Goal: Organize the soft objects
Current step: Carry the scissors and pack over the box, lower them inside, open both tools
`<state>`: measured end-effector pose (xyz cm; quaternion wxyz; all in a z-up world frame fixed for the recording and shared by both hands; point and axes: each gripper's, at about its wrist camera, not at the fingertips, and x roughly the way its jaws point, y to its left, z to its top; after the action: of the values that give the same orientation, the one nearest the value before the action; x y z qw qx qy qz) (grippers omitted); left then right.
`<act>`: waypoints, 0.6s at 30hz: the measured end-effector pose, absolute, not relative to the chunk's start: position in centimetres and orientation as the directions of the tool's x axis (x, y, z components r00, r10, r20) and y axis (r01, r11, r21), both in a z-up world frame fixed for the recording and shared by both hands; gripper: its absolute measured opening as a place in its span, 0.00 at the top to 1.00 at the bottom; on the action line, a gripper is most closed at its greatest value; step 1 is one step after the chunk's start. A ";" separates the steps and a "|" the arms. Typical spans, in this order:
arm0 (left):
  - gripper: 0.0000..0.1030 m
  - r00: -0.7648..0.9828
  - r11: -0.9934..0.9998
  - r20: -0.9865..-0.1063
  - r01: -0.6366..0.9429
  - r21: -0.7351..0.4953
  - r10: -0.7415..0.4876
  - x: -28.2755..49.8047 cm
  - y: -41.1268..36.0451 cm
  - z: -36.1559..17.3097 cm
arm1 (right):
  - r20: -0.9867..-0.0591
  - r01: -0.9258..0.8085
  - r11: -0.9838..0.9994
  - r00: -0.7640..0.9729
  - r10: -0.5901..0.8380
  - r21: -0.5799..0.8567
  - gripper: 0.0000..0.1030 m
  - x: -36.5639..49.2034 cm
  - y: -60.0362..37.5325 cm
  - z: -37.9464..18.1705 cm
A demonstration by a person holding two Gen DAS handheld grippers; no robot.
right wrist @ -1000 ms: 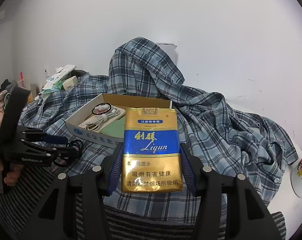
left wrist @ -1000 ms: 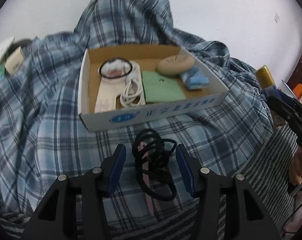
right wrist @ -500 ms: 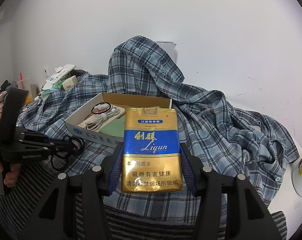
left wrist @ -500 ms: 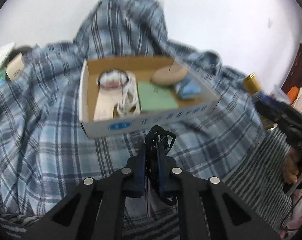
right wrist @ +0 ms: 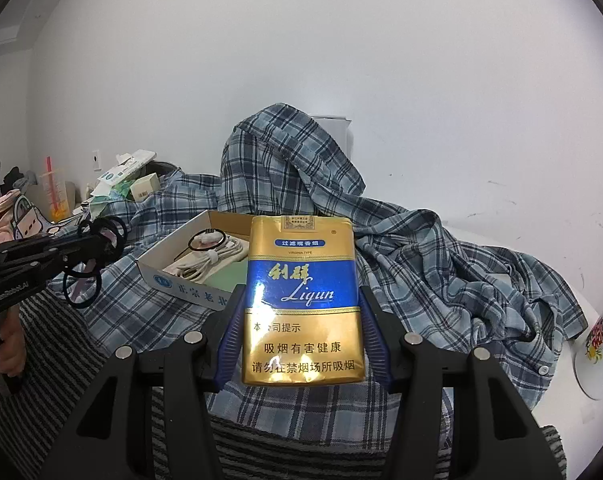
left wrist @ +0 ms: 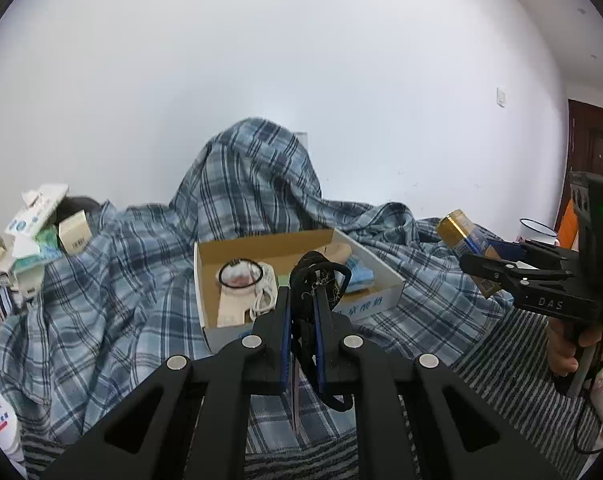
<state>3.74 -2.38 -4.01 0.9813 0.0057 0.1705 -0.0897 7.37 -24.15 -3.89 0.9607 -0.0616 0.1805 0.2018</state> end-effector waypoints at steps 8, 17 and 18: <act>0.90 0.928 0.983 -0.329 0.181 -0.019 -0.177 3.6 -2.5 -4.0 | -0.357 -0.410 0.909 0.862 0.361 -0.072 0.50 6.7 -23.9 -3.9; 0.90 0.937 0.988 -0.313 0.150 -0.044 -0.156 3.1 -2.6 -2.6 | -0.354 -0.393 0.916 0.870 0.342 -0.081 0.50 6.7 -23.8 -3.7; 0.90 0.936 0.987 -0.312 0.150 -0.063 -0.162 3.0 -2.5 -2.1 | -0.352 -0.388 0.918 0.874 0.336 -0.086 0.50 6.7 -23.8 -3.5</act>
<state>2.99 -2.53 -2.14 0.9837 -0.0188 0.1600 -0.0795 6.67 -23.79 -3.55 0.9648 -0.0771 0.1673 0.1876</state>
